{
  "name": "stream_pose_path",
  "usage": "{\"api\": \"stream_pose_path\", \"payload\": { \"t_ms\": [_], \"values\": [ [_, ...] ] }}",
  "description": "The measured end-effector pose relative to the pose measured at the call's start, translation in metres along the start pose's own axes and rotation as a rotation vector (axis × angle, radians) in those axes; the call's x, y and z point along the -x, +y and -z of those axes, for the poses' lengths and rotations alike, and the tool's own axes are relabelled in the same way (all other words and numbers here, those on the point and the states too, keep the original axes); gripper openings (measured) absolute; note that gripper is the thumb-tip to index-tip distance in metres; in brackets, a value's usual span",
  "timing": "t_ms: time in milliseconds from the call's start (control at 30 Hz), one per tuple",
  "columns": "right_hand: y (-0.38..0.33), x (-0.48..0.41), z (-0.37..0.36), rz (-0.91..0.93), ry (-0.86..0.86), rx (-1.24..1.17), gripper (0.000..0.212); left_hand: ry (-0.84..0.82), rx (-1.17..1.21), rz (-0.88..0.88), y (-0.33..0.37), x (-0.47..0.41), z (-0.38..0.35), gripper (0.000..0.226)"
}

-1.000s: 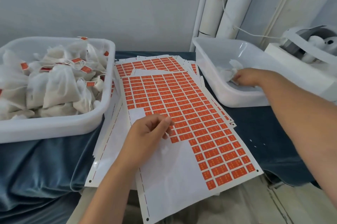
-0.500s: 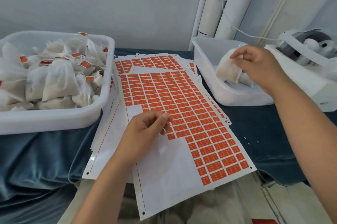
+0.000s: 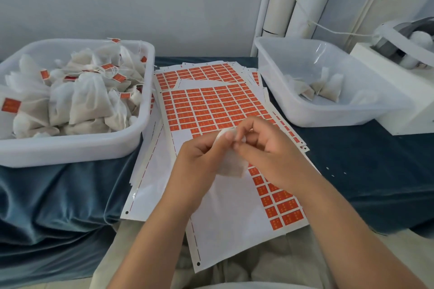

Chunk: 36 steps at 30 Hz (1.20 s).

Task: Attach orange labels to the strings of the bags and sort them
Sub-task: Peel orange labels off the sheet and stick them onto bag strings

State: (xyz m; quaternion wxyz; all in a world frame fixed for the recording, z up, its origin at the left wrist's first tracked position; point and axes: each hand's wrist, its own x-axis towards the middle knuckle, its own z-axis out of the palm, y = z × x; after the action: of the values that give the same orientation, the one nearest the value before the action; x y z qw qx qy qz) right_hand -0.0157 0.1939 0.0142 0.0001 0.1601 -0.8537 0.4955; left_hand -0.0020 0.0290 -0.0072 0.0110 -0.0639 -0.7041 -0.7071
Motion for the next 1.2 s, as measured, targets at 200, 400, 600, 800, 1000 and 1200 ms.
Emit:
{"api": "stream_pose_path", "payload": {
  "t_ms": [200,400,600,800,1000,1200],
  "values": [
    [0.001,-0.005,-0.01,-0.236,0.148,-0.197,0.017,0.074,-0.032,0.006,-0.002,0.006,0.003,0.027],
    [-0.003,0.001,-0.016,-0.293,-0.033,-0.432,0.059,-0.099,-0.255,-0.191,-0.01,0.006,0.011,0.04],
    [-0.002,0.008,-0.024,-0.121,0.126,-0.427,0.018,-0.022,-0.247,-0.156,-0.012,0.008,0.008,0.059],
    [0.001,0.007,-0.03,-0.093,0.308,-0.308,0.009,0.337,-0.489,-0.136,-0.014,0.011,0.003,0.071],
    [0.002,0.008,-0.032,-0.227,0.366,-0.502,0.012,0.055,-0.941,-0.415,-0.019,0.013,-0.007,0.075],
    [-0.002,0.006,-0.029,-0.362,0.265,-0.693,0.021,0.128,-0.948,-0.436,-0.031,0.007,-0.003,0.069]
  ]
}}
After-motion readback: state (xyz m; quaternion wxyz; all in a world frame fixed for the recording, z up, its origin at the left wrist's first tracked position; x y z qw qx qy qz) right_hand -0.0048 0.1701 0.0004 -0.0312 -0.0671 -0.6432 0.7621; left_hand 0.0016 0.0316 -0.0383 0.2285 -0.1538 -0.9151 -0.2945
